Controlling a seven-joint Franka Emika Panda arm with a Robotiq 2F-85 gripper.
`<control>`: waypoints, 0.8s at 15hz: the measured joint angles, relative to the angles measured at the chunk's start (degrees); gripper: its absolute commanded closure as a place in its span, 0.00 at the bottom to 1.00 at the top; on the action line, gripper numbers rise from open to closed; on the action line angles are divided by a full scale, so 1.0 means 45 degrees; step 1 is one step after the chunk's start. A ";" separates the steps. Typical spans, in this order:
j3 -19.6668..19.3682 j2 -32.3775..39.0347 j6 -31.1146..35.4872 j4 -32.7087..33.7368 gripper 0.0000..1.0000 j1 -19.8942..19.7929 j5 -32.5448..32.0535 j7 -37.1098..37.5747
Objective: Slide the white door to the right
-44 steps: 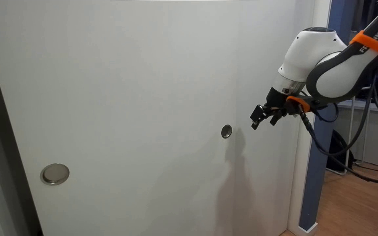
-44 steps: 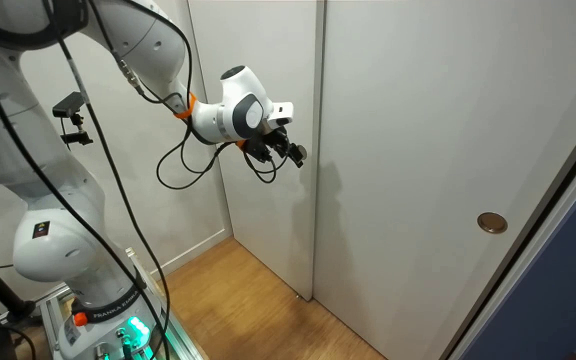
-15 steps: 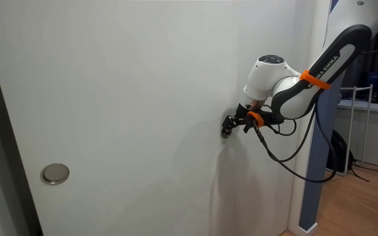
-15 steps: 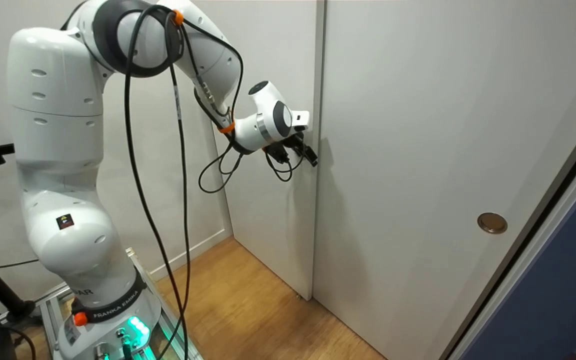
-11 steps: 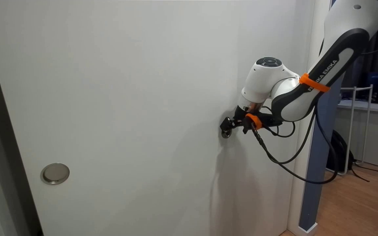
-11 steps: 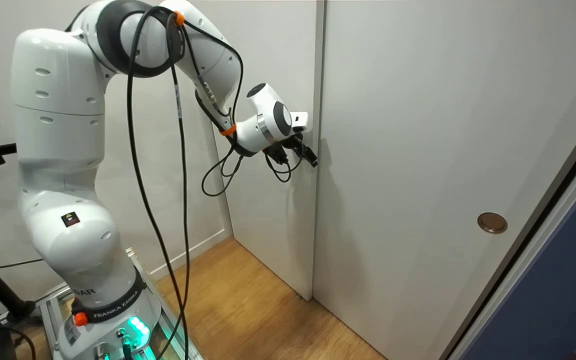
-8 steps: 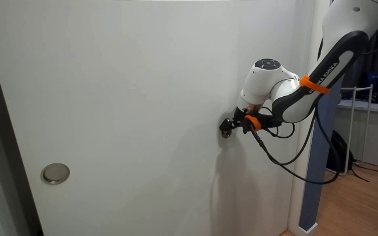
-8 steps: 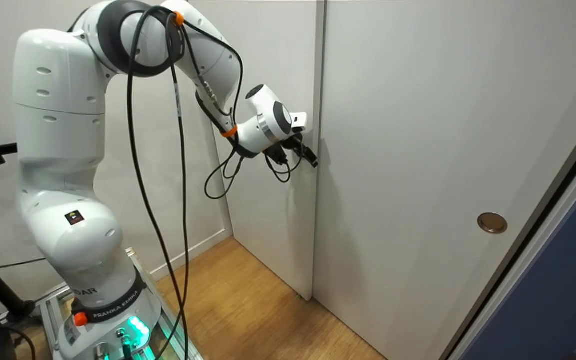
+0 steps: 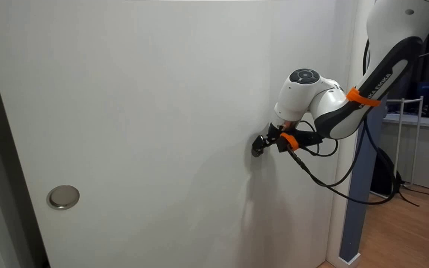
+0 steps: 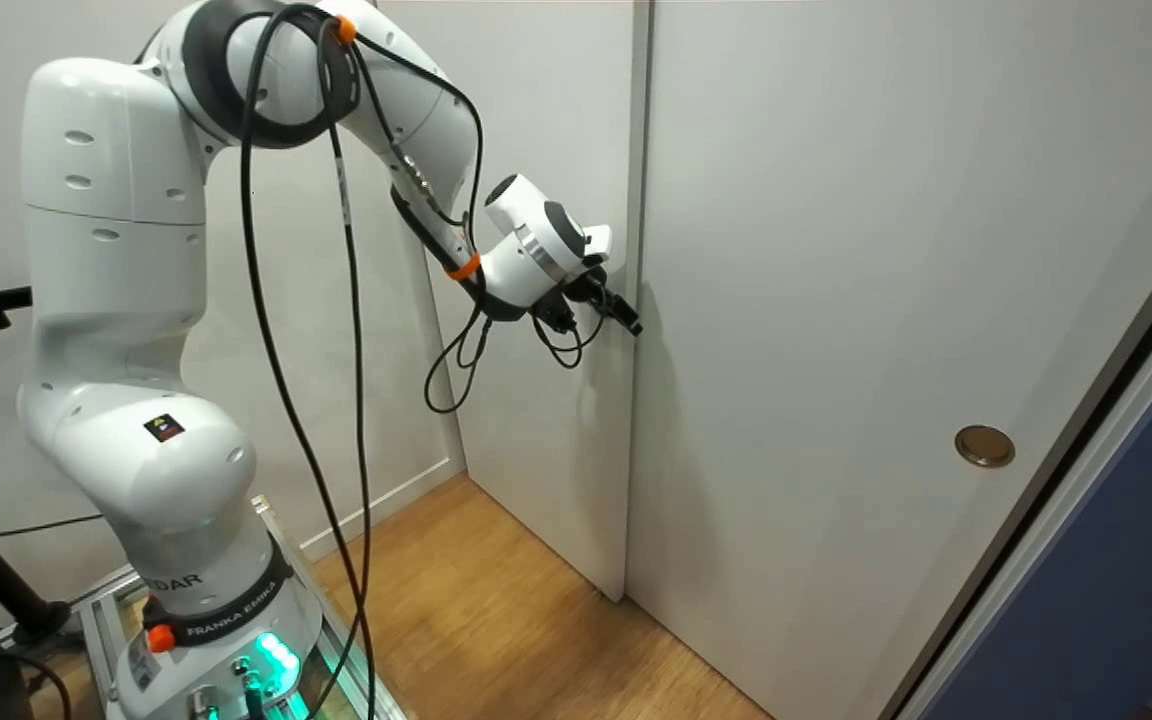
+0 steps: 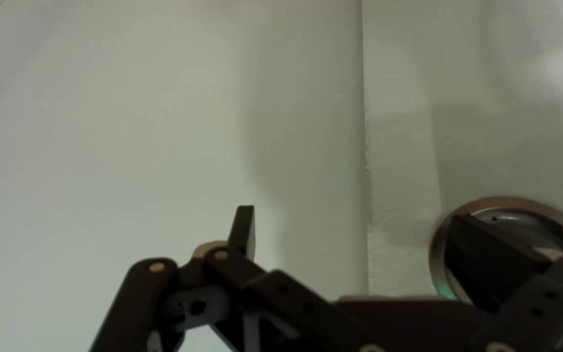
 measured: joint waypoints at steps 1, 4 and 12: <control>-0.0114 -0.0004 0.0001 0.0000 0.00 0.0110 -0.0181 0.0205; -0.0430 -0.0025 0.0013 -0.0009 0.00 0.0385 -0.0767 0.0901; -0.1530 -0.0248 0.0390 -0.0379 0.00 0.0440 -0.1016 0.2151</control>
